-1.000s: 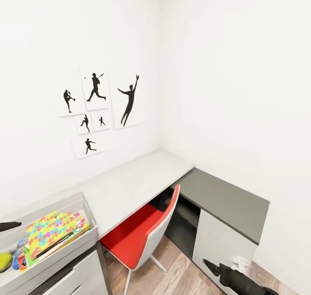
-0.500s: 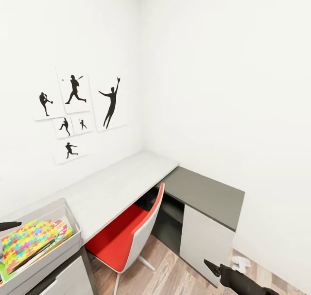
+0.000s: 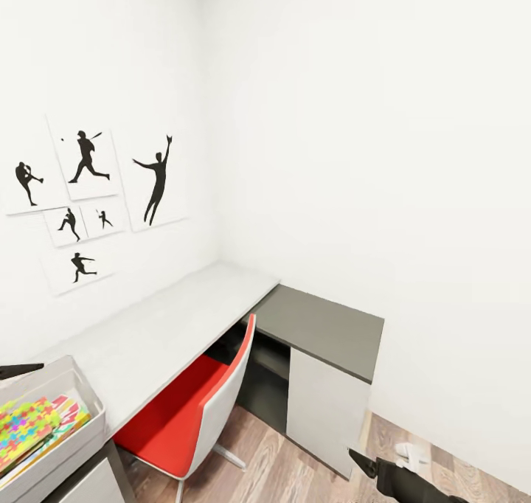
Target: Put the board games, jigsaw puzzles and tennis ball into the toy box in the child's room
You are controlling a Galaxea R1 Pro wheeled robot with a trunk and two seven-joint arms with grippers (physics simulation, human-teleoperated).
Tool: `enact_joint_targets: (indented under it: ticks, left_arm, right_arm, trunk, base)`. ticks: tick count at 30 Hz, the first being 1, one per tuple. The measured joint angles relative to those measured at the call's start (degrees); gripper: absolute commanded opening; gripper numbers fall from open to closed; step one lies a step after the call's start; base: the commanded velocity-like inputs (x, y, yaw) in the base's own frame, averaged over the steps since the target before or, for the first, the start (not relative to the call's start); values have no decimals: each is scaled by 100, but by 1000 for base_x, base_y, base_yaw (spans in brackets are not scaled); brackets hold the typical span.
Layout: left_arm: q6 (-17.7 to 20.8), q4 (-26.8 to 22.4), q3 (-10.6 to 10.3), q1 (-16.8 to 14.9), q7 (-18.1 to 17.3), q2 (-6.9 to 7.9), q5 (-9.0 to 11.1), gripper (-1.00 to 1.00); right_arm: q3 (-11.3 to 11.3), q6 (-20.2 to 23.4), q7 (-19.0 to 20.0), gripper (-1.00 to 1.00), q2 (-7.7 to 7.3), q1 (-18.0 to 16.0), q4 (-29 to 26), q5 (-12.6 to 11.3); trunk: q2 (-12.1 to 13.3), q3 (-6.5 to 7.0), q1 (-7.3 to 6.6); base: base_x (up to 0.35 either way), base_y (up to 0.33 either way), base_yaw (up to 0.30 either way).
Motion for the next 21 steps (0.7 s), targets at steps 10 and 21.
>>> enact_joint_targets:
  ticks: [10, 21]
  left_arm:
    - [1574, -1763, 18, -6, 7, -628, 3, 100]
    - [3098, -3547, -28, -3, 33, -1644, -64, 100]
  right_arm:
    - [-3, -139, 0, 100, -27, -6, 227, 9]
    - [0, -348, -1, 100, -45, -9, 398, 8]
  trunk:
    - [0, 56, 0]
    - [0, 117, 0]
  base:
    - [0, 0, -254]
    - [0, 0, -254]
